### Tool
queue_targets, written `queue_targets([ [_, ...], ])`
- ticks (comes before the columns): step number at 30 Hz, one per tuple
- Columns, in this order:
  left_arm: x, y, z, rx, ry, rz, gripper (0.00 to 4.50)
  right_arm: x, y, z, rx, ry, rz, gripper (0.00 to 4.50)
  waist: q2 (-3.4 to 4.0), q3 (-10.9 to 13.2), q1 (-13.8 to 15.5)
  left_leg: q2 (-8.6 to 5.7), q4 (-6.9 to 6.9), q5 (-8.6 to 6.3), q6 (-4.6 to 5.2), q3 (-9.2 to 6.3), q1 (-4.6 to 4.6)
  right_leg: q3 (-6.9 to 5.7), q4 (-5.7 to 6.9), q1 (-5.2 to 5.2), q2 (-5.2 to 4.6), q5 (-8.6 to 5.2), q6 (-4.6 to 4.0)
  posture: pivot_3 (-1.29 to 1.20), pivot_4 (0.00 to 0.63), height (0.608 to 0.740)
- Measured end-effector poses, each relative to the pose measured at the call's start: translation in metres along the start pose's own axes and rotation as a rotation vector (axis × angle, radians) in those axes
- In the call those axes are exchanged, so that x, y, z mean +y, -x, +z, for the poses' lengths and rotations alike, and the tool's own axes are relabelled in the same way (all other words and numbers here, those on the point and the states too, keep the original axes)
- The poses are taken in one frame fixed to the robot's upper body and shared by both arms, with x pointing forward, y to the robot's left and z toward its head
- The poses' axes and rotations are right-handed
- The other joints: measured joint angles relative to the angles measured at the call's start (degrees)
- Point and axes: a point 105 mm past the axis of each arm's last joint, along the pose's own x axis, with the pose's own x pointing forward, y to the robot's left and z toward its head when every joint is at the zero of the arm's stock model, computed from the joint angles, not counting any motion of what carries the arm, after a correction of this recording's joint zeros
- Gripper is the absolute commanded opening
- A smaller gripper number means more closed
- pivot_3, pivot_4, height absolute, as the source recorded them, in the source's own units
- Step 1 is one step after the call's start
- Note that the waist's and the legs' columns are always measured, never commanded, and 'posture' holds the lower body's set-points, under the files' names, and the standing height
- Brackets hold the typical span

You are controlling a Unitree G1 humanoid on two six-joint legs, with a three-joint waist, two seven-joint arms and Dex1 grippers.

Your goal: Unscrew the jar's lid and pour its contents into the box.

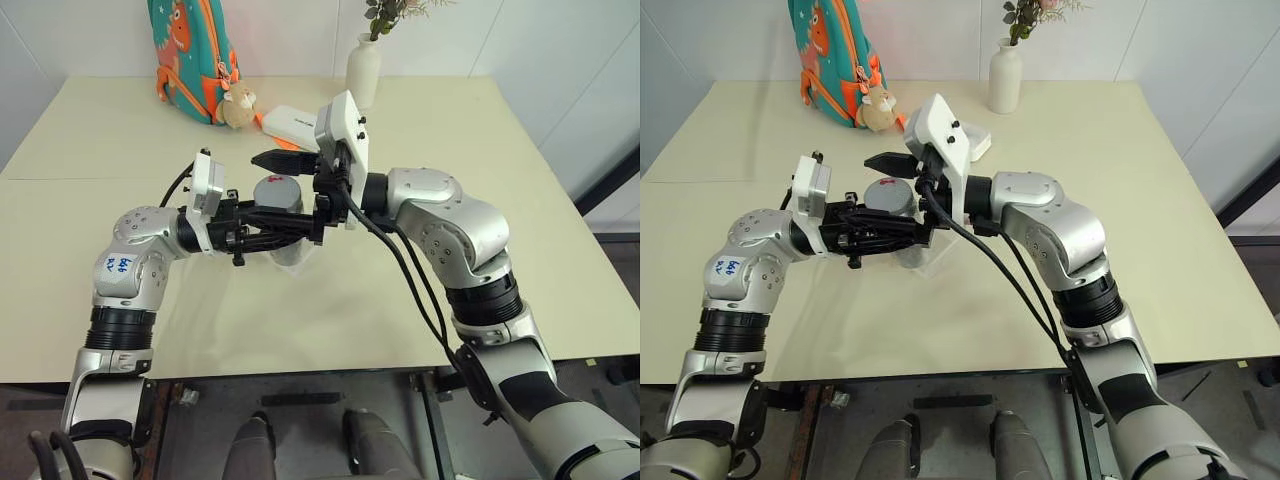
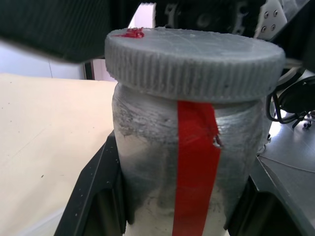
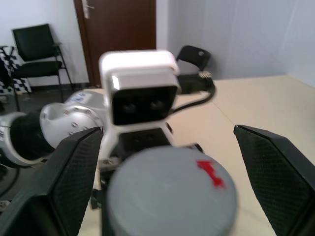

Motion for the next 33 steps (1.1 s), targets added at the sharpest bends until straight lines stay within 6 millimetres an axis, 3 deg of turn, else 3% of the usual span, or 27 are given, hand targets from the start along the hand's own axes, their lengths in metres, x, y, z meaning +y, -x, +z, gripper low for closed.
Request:
queue_targets([
  [6, 0.0, 0.0, 0.0, -0.001, -0.004, 0.002, 1.94, -0.005, 0.002, -0.002, 0.012, 0.013, -0.004, 4.47, 0.0, 0.0, 0.0, 0.0, -0.01, 0.0, 0.0, 0.0, -0.01, 0.0, -0.01, 0.0, 0.0, 0.0, 0.0, 0.0, 0.15, 0.74],
  [18, 0.002, 0.001, -0.006, -0.005, 0.023, 0.045, 1.94, -0.013, 0.026, -0.004, 0.018, 0.014, 0.027, 4.47, 0.0, 0.0, 0.0, 0.0, -0.02, 0.0, 0.0, 0.01, 0.01, 0.0, -0.02, 0.0, 0.0, 0.0, 0.0, 0.0, 0.15, 0.74],
  [27, -0.001, -0.001, -0.002, -0.007, 0.003, 0.023, 1.94, -0.007, 0.035, -0.007, 0.005, -0.045, 0.074, 4.47, 0.0, 0.0, 0.0, 0.0, -0.02, 0.0, 0.0, 0.01, 0.01, 0.0, -0.01, 0.0, 0.0, 0.0, 0.0, 0.0, 0.15, 0.74],
  [33, -0.002, -0.001, -0.002, -0.007, 0.003, 0.015, 1.94, -0.001, 0.036, 0.004, -0.031, -0.067, 0.113, 4.47, 0.0, 0.0, 0.0, 0.0, 0.0, 0.0, 0.0, 0.0, 0.02, 0.0, 0.0, 0.01, 0.0, 0.0, 0.0, 0.0, 0.15, 0.74],
])
